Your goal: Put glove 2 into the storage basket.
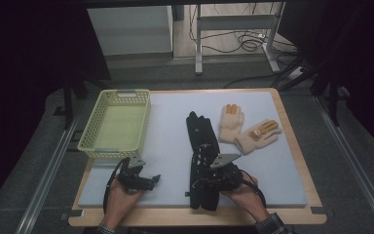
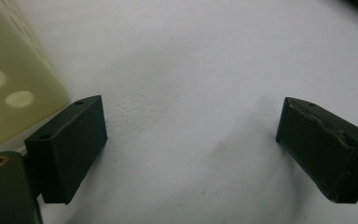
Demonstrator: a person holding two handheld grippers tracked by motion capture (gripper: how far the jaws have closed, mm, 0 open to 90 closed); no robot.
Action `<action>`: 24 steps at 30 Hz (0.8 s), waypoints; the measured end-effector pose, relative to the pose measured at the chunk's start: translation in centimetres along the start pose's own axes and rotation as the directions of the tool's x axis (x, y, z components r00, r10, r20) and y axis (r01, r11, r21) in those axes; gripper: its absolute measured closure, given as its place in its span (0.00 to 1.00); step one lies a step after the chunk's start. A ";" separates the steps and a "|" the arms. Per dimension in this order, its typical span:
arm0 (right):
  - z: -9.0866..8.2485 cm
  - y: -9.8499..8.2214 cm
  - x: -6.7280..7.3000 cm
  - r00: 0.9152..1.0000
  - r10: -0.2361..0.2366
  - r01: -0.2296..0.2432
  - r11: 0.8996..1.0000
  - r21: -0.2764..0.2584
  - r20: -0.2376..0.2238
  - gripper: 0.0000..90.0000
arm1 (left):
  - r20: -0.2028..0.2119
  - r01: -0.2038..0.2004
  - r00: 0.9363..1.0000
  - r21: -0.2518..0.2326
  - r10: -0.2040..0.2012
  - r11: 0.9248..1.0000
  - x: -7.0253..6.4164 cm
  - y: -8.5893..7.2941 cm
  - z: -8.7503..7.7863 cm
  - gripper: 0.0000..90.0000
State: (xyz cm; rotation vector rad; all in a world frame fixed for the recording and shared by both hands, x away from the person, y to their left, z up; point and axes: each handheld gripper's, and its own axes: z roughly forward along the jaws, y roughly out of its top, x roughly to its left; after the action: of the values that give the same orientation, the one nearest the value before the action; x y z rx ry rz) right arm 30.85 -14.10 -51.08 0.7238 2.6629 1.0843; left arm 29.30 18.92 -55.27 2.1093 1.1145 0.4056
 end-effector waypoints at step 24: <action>3.0 5.0 -10.5 0.978 0.115 -0.110 0.993 -0.039 0.174 0.66 | 0.001 0.000 1.000 -0.001 0.000 1.000 0.0 0.0 0.0 0.10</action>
State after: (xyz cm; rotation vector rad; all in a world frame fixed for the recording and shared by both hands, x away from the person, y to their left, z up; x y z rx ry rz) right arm 42.78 -14.42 -49.97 0.9294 2.4792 1.0307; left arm 29.30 18.93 -55.27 2.1087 1.1143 0.4051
